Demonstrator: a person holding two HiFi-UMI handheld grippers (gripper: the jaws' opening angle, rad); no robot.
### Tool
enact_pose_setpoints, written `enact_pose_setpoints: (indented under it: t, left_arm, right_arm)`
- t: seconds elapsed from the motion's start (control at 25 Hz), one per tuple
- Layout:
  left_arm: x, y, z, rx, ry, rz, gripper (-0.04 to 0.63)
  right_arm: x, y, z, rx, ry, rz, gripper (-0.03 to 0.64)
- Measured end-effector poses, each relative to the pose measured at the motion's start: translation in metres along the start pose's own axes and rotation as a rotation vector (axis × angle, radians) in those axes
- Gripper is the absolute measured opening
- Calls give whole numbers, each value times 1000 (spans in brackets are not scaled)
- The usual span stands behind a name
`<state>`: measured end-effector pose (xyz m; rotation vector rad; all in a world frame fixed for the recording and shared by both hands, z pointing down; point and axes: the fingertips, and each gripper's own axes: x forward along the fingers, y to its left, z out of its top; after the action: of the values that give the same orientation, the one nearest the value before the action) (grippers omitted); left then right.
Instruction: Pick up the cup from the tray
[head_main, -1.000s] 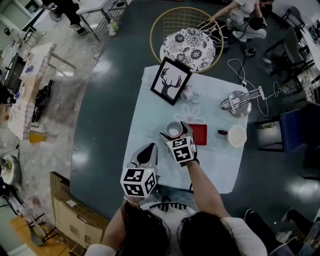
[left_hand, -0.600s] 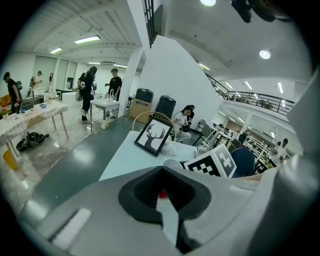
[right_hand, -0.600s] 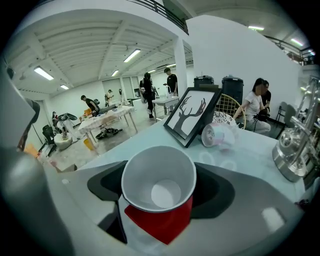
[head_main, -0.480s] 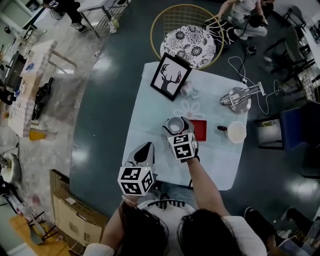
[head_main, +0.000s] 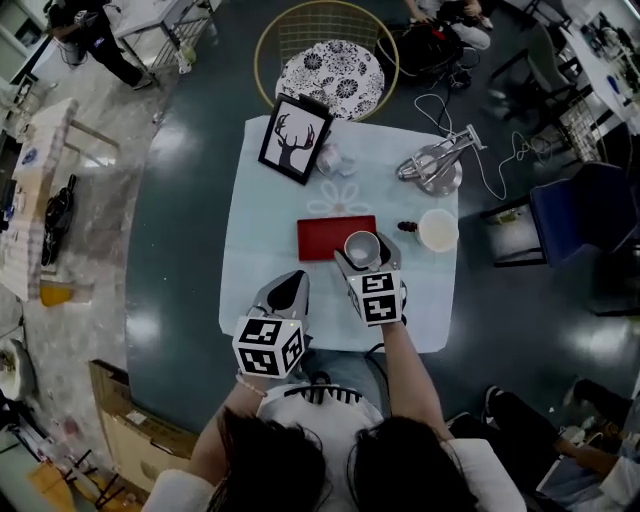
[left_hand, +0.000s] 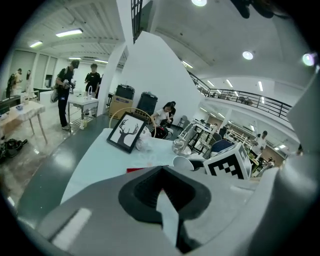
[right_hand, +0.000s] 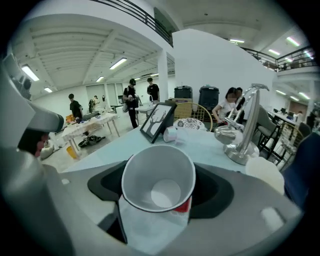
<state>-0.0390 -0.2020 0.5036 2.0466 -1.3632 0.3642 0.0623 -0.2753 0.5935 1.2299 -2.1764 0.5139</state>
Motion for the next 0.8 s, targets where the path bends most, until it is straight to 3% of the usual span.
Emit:
enact_pose_setpoints:
  t: [0.4,0.6,0.8]
  left_arm:
    - [28,-63,-6,110,39,-127,0]
    - [36,-78,-6,146,58,-142,0]
    - [41,-82,-7,165,66,-128,0]
  right_arm:
    - [-57,-59,-55,111,-3,-112,394]
    - [-68,-79,-68,173,-12,-123,394]
    - [-65,-79,-83,169,6,-119,396]
